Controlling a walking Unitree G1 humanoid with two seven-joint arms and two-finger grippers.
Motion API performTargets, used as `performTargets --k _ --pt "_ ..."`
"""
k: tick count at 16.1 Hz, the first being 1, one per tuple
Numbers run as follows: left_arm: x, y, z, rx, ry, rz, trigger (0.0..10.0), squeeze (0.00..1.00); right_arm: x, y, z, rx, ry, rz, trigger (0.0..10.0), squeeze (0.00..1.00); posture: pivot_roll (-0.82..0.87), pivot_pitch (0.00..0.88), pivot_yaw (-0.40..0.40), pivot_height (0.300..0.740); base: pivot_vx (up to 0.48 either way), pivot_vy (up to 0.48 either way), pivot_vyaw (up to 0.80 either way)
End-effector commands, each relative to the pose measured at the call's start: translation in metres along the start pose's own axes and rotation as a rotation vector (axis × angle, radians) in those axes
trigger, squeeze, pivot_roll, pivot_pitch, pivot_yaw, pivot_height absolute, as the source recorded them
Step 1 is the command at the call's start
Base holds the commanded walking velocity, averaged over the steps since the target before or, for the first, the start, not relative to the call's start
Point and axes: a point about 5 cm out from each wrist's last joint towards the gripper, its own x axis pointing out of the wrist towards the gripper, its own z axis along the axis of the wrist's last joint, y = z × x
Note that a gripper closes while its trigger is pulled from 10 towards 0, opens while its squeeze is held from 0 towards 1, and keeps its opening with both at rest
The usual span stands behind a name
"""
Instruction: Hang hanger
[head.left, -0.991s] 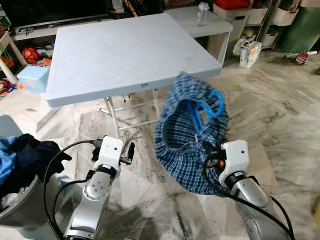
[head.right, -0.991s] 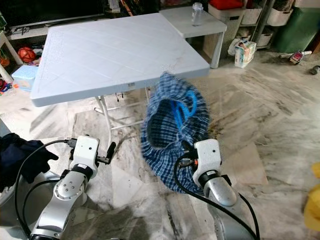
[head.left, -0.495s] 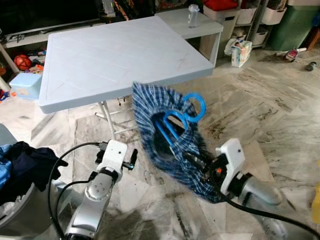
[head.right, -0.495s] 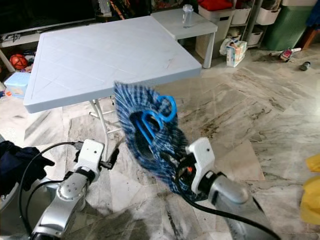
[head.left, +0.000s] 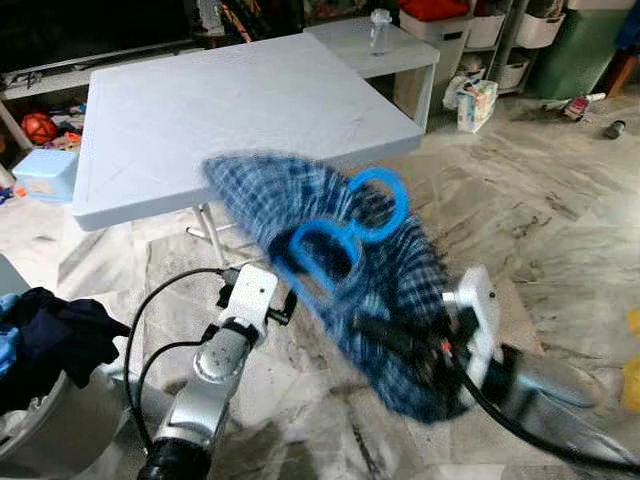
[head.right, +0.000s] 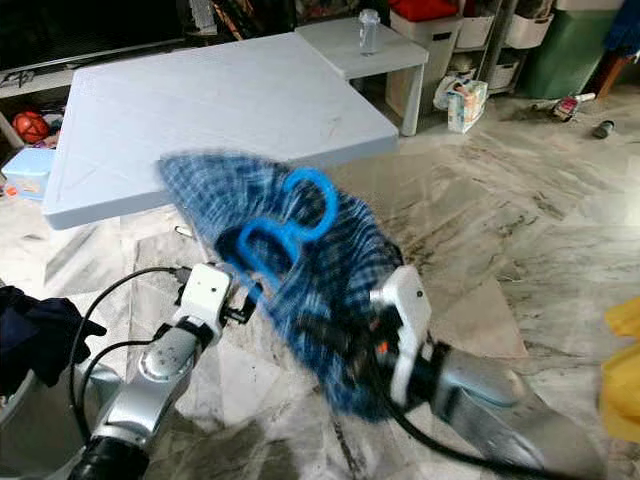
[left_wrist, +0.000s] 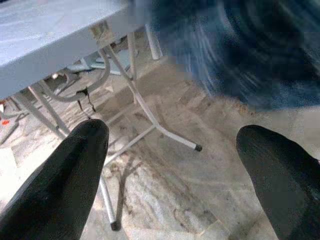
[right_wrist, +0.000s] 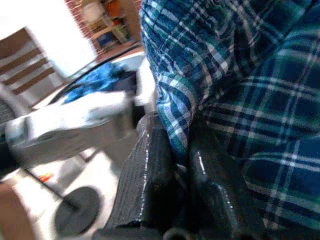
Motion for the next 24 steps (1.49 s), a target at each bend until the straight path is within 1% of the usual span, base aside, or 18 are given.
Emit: performTargets --k 1,2,3,4,5,6,8,9,11,12,13,14,15,17,21,24 --pt "0.003 0.0 0.005 -0.008 -0.028 -0.002 10.0 0.0 -0.003 0.007 0.001 0.002 0.013 0.053 10.0 0.0 -0.12 0.062 -0.005 0.74 0.0 0.0 0.0" --pt "0.006 -0.003 0.007 -0.009 -0.029 -0.014 10.0 0.0 -0.006 -0.002 -0.005 -0.046 0.055 -0.022 10.0 0.0 -0.12 0.063 -0.004 0.74 0.0 0.0 0.0" --pt "0.006 -0.008 0.005 -0.006 -0.026 -0.034 10.0 0.0 -0.005 -0.017 -0.008 -0.168 0.098 -0.145 10.0 0.0 -0.12 0.063 -0.001 0.74 0.0 0.0 0.0" --pt "0.005 -0.01 0.004 -0.004 -0.026 -0.044 10.0 0.0 -0.005 -0.026 -0.01 -0.214 0.122 -0.212 10.0 0.0 -0.12 0.064 -0.001 0.74 0.0 0.0 0.0" --pt "0.005 -0.011 0.004 -0.003 -0.026 -0.048 10.0 0.0 -0.005 -0.029 -0.011 -0.214 0.136 -0.24 10.0 0.0 -0.12 0.064 -0.001 0.74 0.0 0.0 0.0" --pt "-0.001 -0.017 0.0 -0.019 -0.03 -0.074 10.0 0.0 0.001 -0.038 -0.016 -0.298 0.146 -0.335 10.0 0.0 -0.11 0.065 0.0 0.74 0.0 0.0 0.0" --pt "-0.005 -0.017 0.001 -0.042 -0.045 -0.066 10.0 0.0 0.006 -0.042 -0.016 -0.333 0.115 -0.429 10.0 0.0 -0.1 0.066 -0.005 0.74 0.0 0.0 0.0" --pt "-0.007 -0.016 0.003 -0.035 -0.057 -0.041 10.0 0.0 0.008 -0.044 -0.017 -0.338 0.091 -0.475 10.0 0.0 -0.1 0.067 -0.007 0.74 0.0 0.0 0.0" --pt "-0.015 -0.009 0.005 -0.051 -0.08 0.013 10.0 0.0 0.015 -0.044 -0.02 -0.244 -0.006 -0.583 10.0 0.0 -0.09 0.066 -0.011 0.74 0.0 0.0 0.0" --pt "-0.02 -0.005 0.005 -0.078 -0.078 0.041 10.0 0.0 0.016 -0.047 -0.02 -0.227 -0.074 -0.694 10.0 0.0 -0.08 0.068 -0.009 0.74 0.0 0.0 0.0" --pt "-0.023 -0.004 0.006 -0.099 -0.076 0.052 10.0 0.0 0.015 -0.052 -0.019 -0.186 -0.134 -0.787 10.0 0.0 -0.07 0.07 -0.007 0.74 0.0 0.0 0.0" --pt "-0.024 -0.003 0.006 -0.101 -0.076 0.054 10.0 0.0 0.015 -0.054 -0.019 -0.166 -0.154 -0.817 10.0 0.0 -0.07 0.071 -0.004 0.74 0.0 0.0 0.0" --pt "-0.026 -0.003 0.008 -0.101 -0.08 0.054 10.0 0.0 0.013 -0.057 -0.018 -0.177 -0.177 -0.873 10.0 0.0 -0.06 0.072 -0.002 0.74 0.0 0.0 0.0" --pt "-0.029 -0.002 0.011 -0.106 -0.086 0.044 10.0 0.0 0.017 -0.058 -0.02 -0.172 -0.195 -0.9 10.0 0.0 -0.06 0.078 0.014 0.74 0.0 0.0 0.0" --pt "-0.029 -0.002 0.01 -0.109 -0.064 0.031 10.0 0.0 0.018 -0.059 -0.024 -0.173 -0.199 -0.899 10.0 0.0 -0.06 0.083 0.02 0.74 0.0 0.0 0.0" --pt "-0.029 -0.005 0.011 -0.112 -0.058 0.028 10.0 0.0 0.021 -0.058 -0.024 -0.174 -0.204 -0.882 10.0 0.0 -0.06 0.083 0.02 0.74 0.0 0.0 0.6"
